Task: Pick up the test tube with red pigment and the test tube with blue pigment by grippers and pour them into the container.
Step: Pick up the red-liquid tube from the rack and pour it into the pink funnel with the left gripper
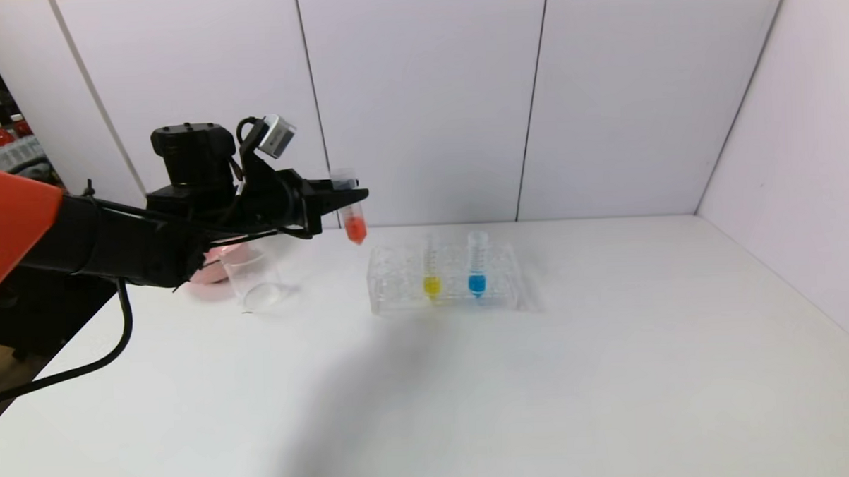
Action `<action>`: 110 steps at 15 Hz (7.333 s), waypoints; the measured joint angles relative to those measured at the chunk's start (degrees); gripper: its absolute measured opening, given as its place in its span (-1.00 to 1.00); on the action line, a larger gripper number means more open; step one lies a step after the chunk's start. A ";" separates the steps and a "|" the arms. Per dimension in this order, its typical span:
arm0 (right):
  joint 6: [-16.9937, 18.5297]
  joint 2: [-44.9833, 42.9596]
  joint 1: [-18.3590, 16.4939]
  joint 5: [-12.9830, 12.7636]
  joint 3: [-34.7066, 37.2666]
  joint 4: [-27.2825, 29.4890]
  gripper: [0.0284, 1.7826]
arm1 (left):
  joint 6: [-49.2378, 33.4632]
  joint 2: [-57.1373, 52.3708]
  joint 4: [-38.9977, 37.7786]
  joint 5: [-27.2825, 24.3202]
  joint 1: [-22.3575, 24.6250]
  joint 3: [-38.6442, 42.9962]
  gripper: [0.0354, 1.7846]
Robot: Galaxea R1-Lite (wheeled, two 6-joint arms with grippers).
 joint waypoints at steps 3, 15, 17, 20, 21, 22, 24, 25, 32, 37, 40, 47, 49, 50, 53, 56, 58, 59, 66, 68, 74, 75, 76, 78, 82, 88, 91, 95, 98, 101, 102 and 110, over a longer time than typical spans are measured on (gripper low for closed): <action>0.00 0.00 0.00 0.00 0.00 0.00 0.99 | 0.29 -3.58 3.28 6.81 0.76 0.95 -0.51; 0.00 0.00 0.00 0.00 0.00 -0.02 0.99 | 0.02 -13.29 10.31 35.43 2.85 4.21 -0.51; 0.00 0.00 -0.02 0.00 0.00 -0.02 0.99 | 0.02 -14.43 10.39 35.43 4.67 4.88 -0.51; 0.00 0.00 0.00 0.00 0.00 -0.02 0.99 | -0.11 -15.62 10.58 35.01 8.02 5.47 -0.51; 0.02 0.00 0.02 0.00 0.00 -0.02 0.99 | -0.45 -15.87 10.58 34.85 9.35 5.67 -0.51; 0.00 0.00 0.02 0.00 0.00 -0.02 0.99 | -1.00 -16.04 10.59 34.82 10.59 5.81 -0.51; 0.00 0.00 0.02 0.00 0.00 -0.02 0.99 | -1.39 -16.24 10.58 34.71 13.19 6.08 -0.51; 0.00 0.00 0.00 0.00 0.00 0.00 0.99 | -1.38 -16.29 10.56 34.57 14.35 6.14 -0.51; 0.00 0.00 0.00 0.00 0.00 0.00 0.99 | -1.94 -16.03 10.39 31.90 20.66 6.85 -0.51; 0.00 0.00 0.00 0.00 0.00 -0.02 0.99 | -1.99 -15.93 10.42 31.38 21.25 7.38 -0.51; 0.00 0.00 0.00 0.00 0.00 -0.02 0.99 | -2.01 -16.26 10.47 31.16 21.88 7.61 -0.51; 0.02 0.00 0.00 0.00 0.00 -0.02 0.99 | -1.57 -15.87 10.29 31.18 23.76 8.62 -0.51; 0.00 0.00 0.00 0.00 0.00 -0.02 0.99 | -1.50 -15.68 10.28 31.16 23.83 8.87 -0.51; 0.00 0.00 0.02 0.00 0.00 -0.02 0.99 | -1.39 -15.57 10.25 31.18 23.89 8.92 -0.51; 0.00 0.00 0.00 0.00 0.00 -0.02 0.99 | -1.44 -15.70 10.45 31.21 24.03 8.81 -0.51; 0.00 0.00 -0.02 0.00 0.00 -0.02 0.99 | -1.55 -16.42 10.58 31.23 24.53 9.84 -0.51; 0.00 0.00 0.02 0.00 0.00 -0.02 0.99 | -1.39 -16.70 10.07 31.21 24.94 10.97 -0.51; 0.00 0.00 0.02 0.00 0.00 -0.02 0.99 | -1.30 -16.73 10.01 31.23 25.08 11.13 -0.51; 0.00 0.00 0.00 -0.02 0.00 -0.02 0.99 | -1.19 -16.64 10.17 26.27 25.55 11.29 -0.51; 0.00 0.00 -0.02 0.00 0.00 -0.02 0.99 | -1.02 -16.35 10.29 24.92 26.10 10.83 -0.51; 0.00 0.00 -0.02 0.00 0.00 -0.02 0.99 | 9.40 -13.36 16.43 14.48 29.07 4.88 -0.51; 0.00 0.00 -0.02 0.00 0.00 -0.02 0.99 | 12.45 -12.87 19.19 13.35 29.51 3.16 -0.51; 0.02 0.00 -0.02 0.00 0.00 -0.02 0.99 | 15.30 -12.59 21.78 12.91 29.73 1.62 -0.51; 0.00 0.00 0.02 0.00 0.00 -0.02 0.99 | 19.92 -12.29 27.67 12.08 29.99 -0.91 -0.51; 0.00 0.00 0.00 0.00 0.00 -0.02 0.99 | 28.92 -10.45 37.13 8.24 30.01 -7.09 -0.51; 0.00 0.00 0.00 0.00 0.00 -0.02 0.99 | 44.97 -3.94 47.68 6.07 29.96 -16.46 -0.51; 0.00 0.00 0.00 0.00 0.00 -0.02 0.99 | 50.91 -1.60 52.29 5.71 29.88 -20.24 -0.51; 0.00 0.00 -0.02 0.00 0.00 0.00 0.99 | 58.04 0.00 56.33 5.24 29.77 -23.22 -0.51; 0.00 0.00 0.00 0.00 0.00 -0.02 0.99 | 63.72 0.45 61.29 5.24 29.60 -24.48 -0.51; 0.00 0.00 0.02 0.00 0.00 -0.02 0.99 | 70.94 1.38 69.45 5.50 29.60 -28.39 -0.51; 0.00 0.00 0.02 0.00 0.00 -0.02 0.99 | 73.03 1.77 71.77 5.60 29.57 -29.85 -0.51; 0.02 0.00 0.00 0.00 0.00 -0.02 0.99 | 77.90 3.82 79.73 8.45 28.09 -37.11 -0.51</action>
